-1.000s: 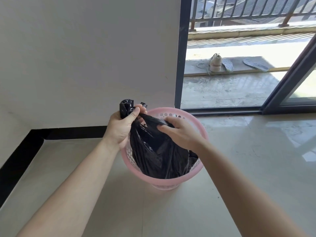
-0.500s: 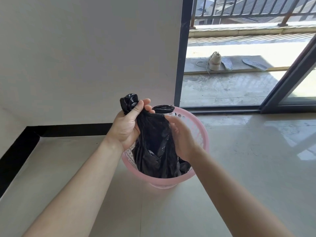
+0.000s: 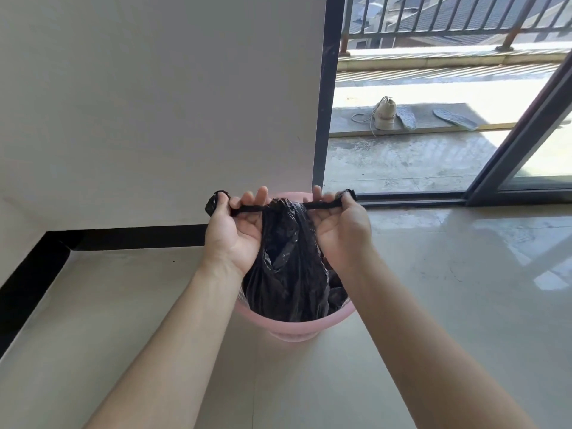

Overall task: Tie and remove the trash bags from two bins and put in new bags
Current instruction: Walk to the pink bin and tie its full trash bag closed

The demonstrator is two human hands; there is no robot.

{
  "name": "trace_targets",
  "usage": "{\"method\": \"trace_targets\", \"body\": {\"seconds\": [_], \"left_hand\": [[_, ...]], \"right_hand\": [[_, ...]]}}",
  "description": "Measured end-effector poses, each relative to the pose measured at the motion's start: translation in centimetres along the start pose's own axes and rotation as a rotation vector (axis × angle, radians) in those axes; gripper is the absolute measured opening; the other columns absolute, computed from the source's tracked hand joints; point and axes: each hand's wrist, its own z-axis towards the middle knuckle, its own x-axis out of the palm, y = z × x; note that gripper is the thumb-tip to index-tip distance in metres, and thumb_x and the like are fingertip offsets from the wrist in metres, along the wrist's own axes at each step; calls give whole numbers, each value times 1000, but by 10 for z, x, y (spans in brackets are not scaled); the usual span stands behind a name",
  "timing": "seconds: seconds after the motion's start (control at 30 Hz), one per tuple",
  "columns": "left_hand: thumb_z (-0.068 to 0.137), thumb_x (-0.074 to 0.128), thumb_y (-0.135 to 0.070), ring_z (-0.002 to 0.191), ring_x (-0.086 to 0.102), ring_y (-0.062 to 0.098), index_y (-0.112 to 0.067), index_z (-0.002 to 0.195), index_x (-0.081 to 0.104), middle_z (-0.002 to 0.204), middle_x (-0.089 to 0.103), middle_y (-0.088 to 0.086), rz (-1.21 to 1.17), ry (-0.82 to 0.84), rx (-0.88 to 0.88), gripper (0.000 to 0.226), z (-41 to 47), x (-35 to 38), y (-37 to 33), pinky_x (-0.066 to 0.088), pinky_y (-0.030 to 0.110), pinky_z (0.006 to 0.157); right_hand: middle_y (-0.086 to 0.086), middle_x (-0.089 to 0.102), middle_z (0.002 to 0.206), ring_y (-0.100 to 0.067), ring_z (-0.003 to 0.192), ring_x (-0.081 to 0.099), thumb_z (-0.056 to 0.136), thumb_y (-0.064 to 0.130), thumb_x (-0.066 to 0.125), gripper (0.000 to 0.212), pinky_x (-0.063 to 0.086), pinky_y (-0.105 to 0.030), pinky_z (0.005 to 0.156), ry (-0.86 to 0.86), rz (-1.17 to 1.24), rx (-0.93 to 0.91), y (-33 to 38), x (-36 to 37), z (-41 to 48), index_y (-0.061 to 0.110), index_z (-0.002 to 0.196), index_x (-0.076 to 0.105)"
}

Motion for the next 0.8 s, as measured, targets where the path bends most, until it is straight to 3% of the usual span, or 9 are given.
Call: {"method": "trace_targets", "body": {"seconds": [0.07,0.13,0.23,0.33,0.43,0.57,0.63,0.7,0.8], "left_hand": [[106,33,-35,45,43,15,-18,60,34,49,34,-4,-55,-145,18,49,2,-6,-3,54,35,70],[105,33,-31,39,21,14,-21,59,28,46,20,-6,19,-289,46,47,4,-19,-12,38,25,47],[103,33,-24,38,12,15,-21,61,24,44,14,-7,200,-419,98,43,6,-35,-20,18,22,41],[101,38,-24,41,12,15,-20,61,28,45,16,-6,333,-440,153,42,4,-33,-14,17,24,43],[99,44,-25,45,15,16,-20,60,30,48,18,-5,451,-435,258,42,1,-30,-15,24,23,45],[103,42,-38,47,43,18,-18,64,41,49,42,-2,539,-270,323,43,-4,-15,-17,44,29,55],[104,39,-43,63,58,22,-16,69,49,61,58,4,590,-165,278,45,-8,0,-8,50,36,70],[103,34,-48,79,61,21,-15,79,57,81,65,8,747,-100,268,47,-15,12,3,49,36,87],[90,21,-77,113,55,18,-21,127,56,120,60,8,1002,-87,155,76,-16,12,14,38,33,106]], "right_hand": [[4,33,48,-9,39,38,109,18,27,34,53,-30,61,-103,98,-69,23,-9,10,13,78,40],[7,20,45,-8,34,19,103,8,25,34,28,-20,36,-237,46,-107,46,-31,23,19,72,33],[8,18,43,-9,34,13,97,4,26,34,13,-21,31,-376,-76,-123,66,-64,34,22,68,27],[8,21,45,-8,35,16,99,6,31,30,16,-20,33,-397,-286,-208,66,-70,33,19,72,34],[5,30,54,-8,39,28,106,16,35,25,32,-22,39,-294,-586,-298,62,-68,27,16,82,43],[-5,59,74,-19,67,61,108,32,36,29,55,-38,74,-97,-939,-408,63,-49,16,17,90,55],[-8,66,95,-21,90,65,106,45,35,39,52,-45,92,-26,-1096,-425,61,-31,10,22,92,63],[-7,67,108,-23,103,63,99,65,27,57,49,-49,99,37,-1249,-348,55,-13,1,26,97,69],[-18,65,121,-29,107,60,82,87,6,103,45,-49,101,63,-1492,-164,46,6,-13,16,120,69]]}}
